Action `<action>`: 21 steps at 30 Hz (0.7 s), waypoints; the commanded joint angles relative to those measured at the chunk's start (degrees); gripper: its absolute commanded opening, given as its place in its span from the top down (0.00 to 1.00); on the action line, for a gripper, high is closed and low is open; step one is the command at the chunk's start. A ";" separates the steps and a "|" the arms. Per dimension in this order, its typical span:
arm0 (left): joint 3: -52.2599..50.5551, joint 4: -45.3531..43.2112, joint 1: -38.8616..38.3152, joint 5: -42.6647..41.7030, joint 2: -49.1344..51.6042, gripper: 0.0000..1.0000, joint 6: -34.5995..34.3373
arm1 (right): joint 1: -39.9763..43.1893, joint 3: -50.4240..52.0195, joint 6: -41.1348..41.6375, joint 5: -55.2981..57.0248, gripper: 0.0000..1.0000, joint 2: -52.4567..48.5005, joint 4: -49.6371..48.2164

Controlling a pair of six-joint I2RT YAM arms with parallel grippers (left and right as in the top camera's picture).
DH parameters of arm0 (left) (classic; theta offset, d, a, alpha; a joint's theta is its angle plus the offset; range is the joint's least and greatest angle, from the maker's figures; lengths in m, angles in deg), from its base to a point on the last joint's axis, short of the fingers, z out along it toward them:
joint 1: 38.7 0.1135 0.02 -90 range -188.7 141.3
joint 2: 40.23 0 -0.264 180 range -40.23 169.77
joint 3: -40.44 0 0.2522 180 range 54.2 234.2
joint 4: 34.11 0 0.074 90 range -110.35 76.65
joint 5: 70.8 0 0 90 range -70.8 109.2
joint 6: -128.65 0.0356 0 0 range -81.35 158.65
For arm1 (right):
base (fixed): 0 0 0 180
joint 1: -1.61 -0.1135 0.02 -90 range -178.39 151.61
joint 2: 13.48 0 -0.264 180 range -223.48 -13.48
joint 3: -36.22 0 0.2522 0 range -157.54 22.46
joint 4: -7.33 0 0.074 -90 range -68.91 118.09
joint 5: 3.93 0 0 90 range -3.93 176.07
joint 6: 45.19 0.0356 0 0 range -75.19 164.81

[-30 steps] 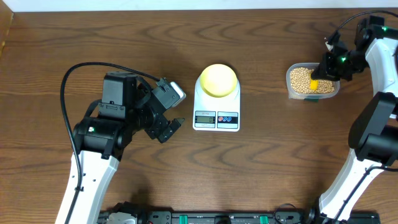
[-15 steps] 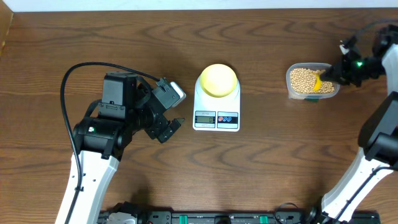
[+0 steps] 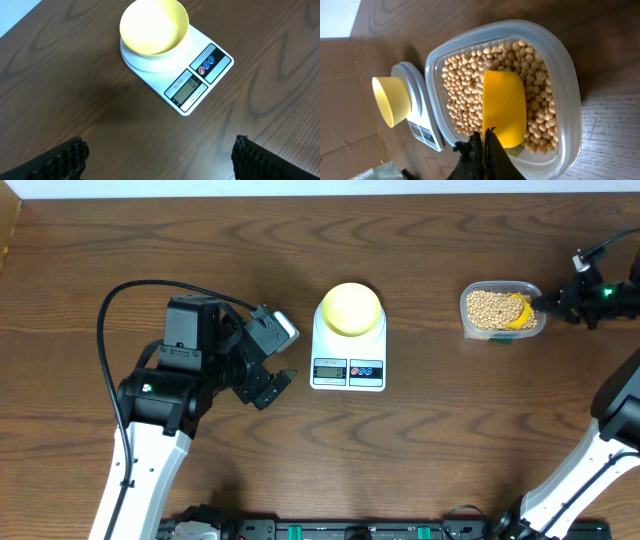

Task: Scoop item into bowl and weigh 50g on scale
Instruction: 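Drag the scoop through the soybeans and lift it out, right gripper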

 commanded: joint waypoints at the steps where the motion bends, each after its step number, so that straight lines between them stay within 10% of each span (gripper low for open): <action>1: -0.44 0.11 0.31 -0.55 -0.61 0.06 0.37 | 0.52 -2.25 -1.16 -2.89 0.99 -0.20 1.18; 21: -0.44 0.11 0.31 -0.55 -0.61 0.06 0.37 | 3.23 -8.98 -1.16 -3.30 0.99 -0.20 8.76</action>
